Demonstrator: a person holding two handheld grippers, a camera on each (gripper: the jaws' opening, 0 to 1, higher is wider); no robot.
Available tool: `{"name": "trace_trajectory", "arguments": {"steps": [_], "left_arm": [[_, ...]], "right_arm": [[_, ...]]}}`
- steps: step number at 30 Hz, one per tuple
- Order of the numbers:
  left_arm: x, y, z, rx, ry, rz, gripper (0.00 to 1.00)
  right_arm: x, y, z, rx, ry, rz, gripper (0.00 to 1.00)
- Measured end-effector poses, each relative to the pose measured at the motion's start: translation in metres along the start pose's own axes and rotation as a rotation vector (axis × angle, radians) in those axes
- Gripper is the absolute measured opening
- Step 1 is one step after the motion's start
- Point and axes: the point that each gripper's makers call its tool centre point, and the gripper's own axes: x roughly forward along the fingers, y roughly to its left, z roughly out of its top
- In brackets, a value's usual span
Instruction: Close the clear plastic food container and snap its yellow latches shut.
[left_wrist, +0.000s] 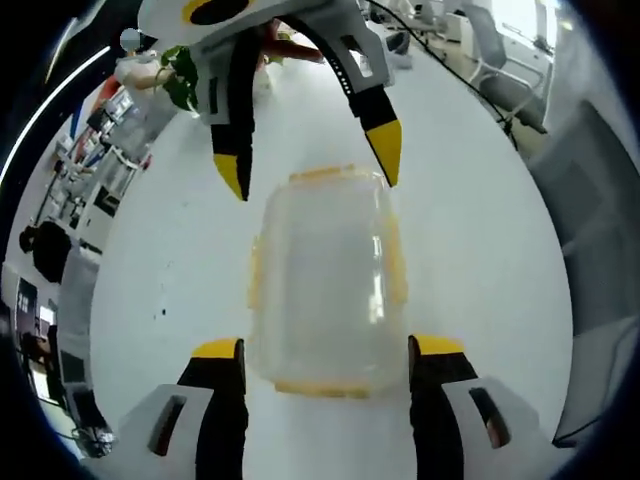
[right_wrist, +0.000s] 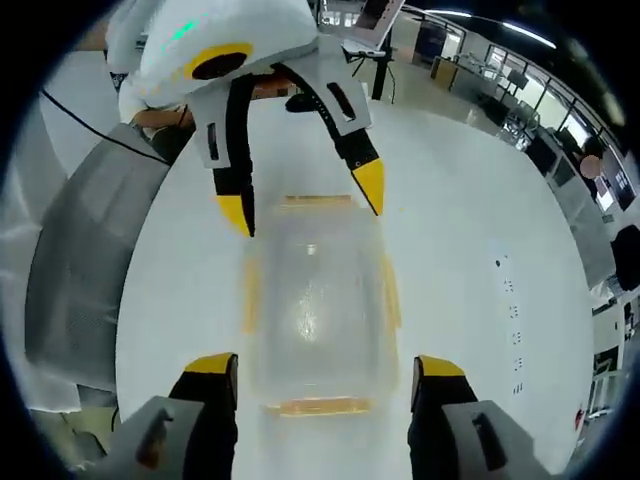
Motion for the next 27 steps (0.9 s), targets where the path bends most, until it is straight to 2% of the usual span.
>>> {"name": "trace_trajectory", "arguments": {"steps": [3,5,8,19,27], "left_arm": [[0.005,0.004,0.0,0.007,0.0,0.005,0.77],[0.009,0.002,-0.001,0.0,0.01,-0.018,0.76],[0.014,-0.002,-0.003,0.019,0.029,-0.03,0.77],[0.029,-0.002,0.0,0.03,0.043,-0.036,0.79],[0.035,-0.006,-0.007,0.031,0.063,-0.065,0.78]], "right_arm": [[0.004,0.002,-0.002,-0.01,0.008,-0.003,0.76],[0.005,0.002,-0.006,-0.04,0.029,-0.016,0.78],[0.01,0.004,-0.007,-0.04,0.028,-0.013,0.79],[0.025,0.0,-0.015,-0.04,0.045,-0.025,0.81],[0.028,-0.003,-0.019,-0.042,0.055,-0.026,0.75]]}}
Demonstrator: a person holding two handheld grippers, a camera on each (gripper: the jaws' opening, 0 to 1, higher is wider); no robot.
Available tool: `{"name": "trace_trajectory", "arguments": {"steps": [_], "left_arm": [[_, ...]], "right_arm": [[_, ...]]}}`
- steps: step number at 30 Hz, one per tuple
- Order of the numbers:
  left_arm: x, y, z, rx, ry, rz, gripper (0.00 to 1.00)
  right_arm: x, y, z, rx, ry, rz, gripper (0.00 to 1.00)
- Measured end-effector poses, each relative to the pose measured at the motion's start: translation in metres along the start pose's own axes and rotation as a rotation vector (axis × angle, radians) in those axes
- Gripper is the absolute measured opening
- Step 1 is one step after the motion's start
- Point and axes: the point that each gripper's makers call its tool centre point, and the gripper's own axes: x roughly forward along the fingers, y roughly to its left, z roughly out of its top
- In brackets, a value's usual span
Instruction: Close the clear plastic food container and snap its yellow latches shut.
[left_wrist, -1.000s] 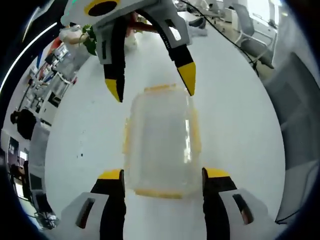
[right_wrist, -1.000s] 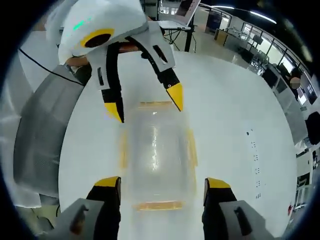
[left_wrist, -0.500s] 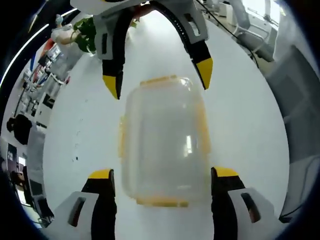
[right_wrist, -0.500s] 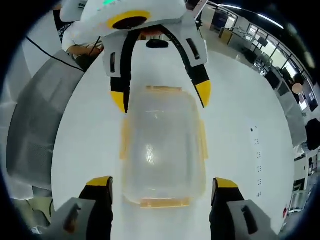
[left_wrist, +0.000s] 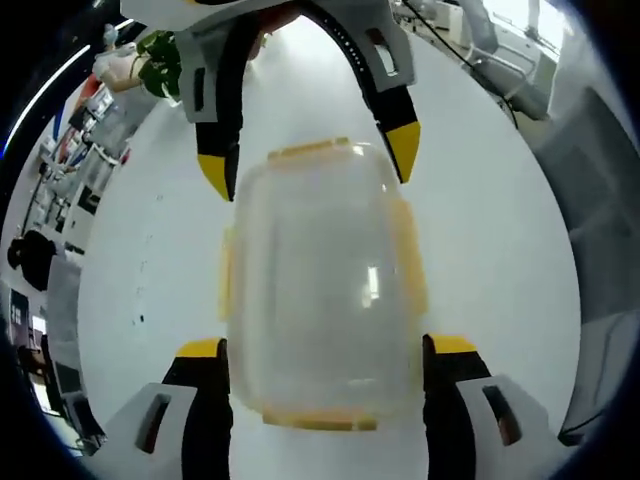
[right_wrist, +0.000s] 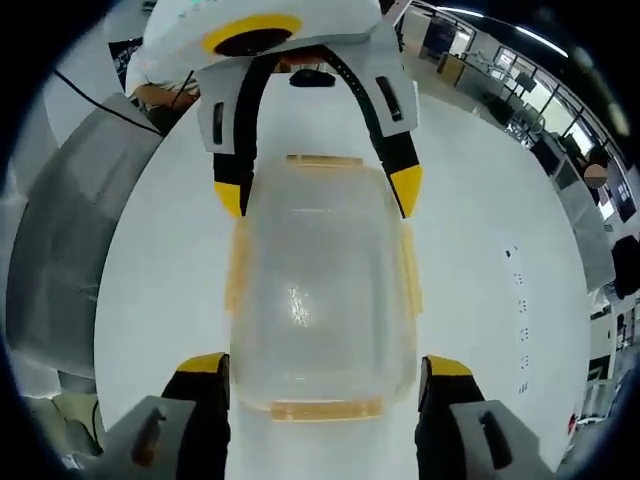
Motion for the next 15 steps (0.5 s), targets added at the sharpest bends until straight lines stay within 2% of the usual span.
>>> {"name": "trace_trajectory", "arguments": {"steps": [9,15], "left_arm": [[0.0,-0.002,-0.002,0.008,0.007,-0.002,0.79],[-0.003,-0.011,-0.005,0.007,0.008,-0.001,0.79]], "right_arm": [[0.001,0.003,0.001,0.007,-0.001,0.001,0.74],[0.002,0.013,0.005,0.022,0.0,0.003,0.74]]}}
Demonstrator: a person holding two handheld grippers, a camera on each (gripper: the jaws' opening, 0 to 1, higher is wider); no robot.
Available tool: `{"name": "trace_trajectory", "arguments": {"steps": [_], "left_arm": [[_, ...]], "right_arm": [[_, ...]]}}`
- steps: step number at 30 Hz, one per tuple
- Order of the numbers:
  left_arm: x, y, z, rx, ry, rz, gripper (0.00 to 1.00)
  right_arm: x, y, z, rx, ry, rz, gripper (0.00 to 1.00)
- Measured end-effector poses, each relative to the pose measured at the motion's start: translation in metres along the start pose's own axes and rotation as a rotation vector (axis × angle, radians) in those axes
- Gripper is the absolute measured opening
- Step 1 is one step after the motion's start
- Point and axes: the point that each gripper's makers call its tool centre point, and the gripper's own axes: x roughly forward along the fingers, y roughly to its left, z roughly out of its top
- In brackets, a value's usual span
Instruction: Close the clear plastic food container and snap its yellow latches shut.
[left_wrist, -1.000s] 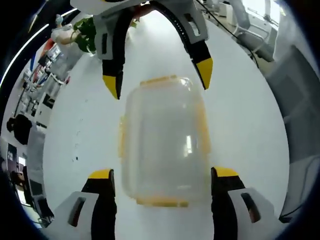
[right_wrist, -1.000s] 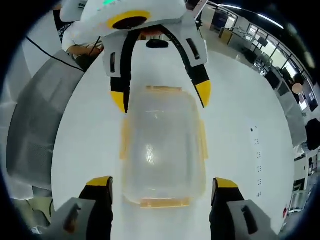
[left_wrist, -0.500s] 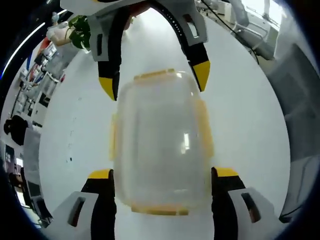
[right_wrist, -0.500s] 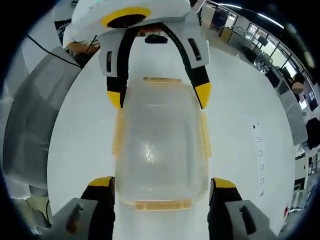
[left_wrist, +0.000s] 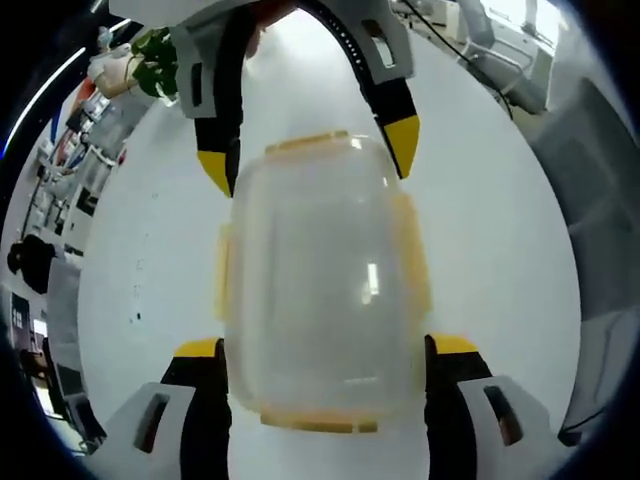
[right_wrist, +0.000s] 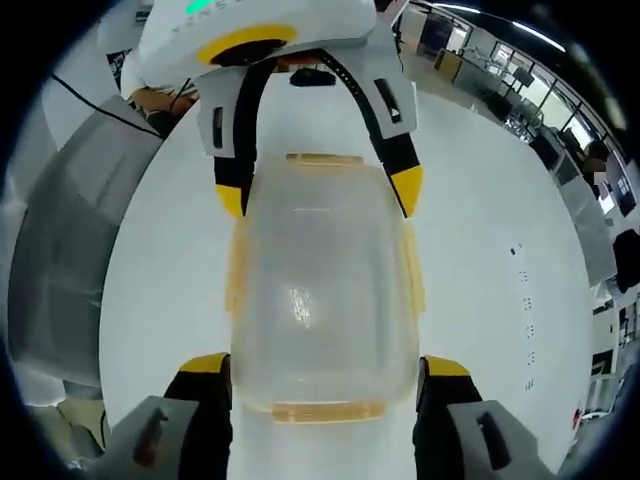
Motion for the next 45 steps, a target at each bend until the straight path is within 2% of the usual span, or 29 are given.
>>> {"name": "trace_trajectory", "arguments": {"steps": [16,28,45], "left_arm": [[-0.016,-0.027,-0.024,-0.028,-0.005,0.003,0.79],[-0.026,-0.041,-0.045,-0.056,-0.025,0.01,0.79],[-0.037,-0.041,-0.073,-0.053,-0.028,0.016,0.79]], "right_arm": [[0.01,0.03,0.03,0.022,-0.024,-0.007,0.74],[0.02,0.044,0.055,0.015,-0.009,-0.015,0.74],[0.031,0.044,0.083,0.022,-0.013,-0.026,0.74]]}}
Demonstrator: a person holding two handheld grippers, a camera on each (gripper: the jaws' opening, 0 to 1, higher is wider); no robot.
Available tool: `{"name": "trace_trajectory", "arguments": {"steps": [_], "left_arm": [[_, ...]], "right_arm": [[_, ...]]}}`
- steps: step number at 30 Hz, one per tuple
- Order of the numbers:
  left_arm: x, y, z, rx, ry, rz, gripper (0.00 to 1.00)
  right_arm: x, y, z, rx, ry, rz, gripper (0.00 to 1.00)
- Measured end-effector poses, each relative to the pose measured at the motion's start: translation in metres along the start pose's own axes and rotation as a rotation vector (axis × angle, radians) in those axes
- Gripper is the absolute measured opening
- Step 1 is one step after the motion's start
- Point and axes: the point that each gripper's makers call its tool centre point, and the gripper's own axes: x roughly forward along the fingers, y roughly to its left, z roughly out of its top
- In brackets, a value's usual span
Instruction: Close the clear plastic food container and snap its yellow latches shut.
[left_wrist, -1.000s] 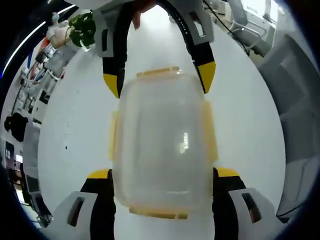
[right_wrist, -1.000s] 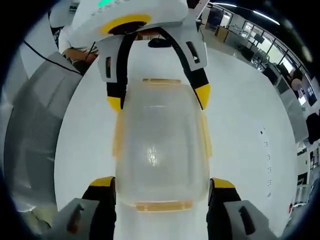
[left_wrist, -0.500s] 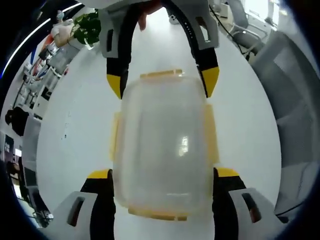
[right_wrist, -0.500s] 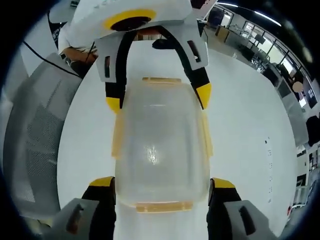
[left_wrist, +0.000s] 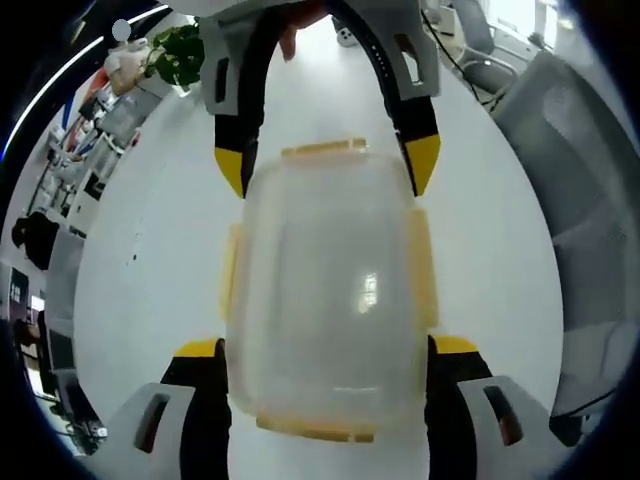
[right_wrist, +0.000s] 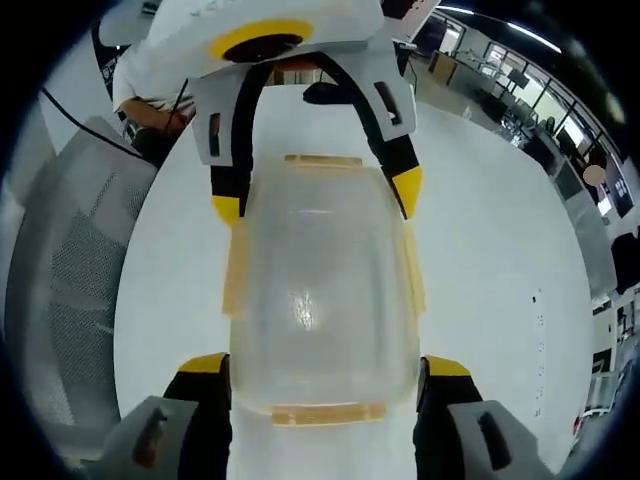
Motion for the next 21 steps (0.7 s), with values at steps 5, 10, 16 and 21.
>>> {"name": "trace_trajectory", "arguments": {"steps": [5,10,16,21], "left_arm": [[-0.002,0.003,-0.005,-0.01,-0.013,-0.001,0.79],[-0.003,0.006,-0.009,-0.013,-0.018,-0.001,0.79],[-0.004,0.007,-0.011,-0.017,-0.021,-0.001,0.79],[-0.004,0.007,-0.011,-0.02,-0.022,0.0,0.79]], "right_arm": [[0.002,-0.003,0.006,-0.01,0.006,-0.002,0.74],[0.004,-0.006,0.009,-0.01,0.005,-0.002,0.74],[0.006,-0.008,0.012,-0.016,0.013,-0.002,0.74],[0.005,-0.008,0.012,-0.02,0.01,-0.005,0.75]]}}
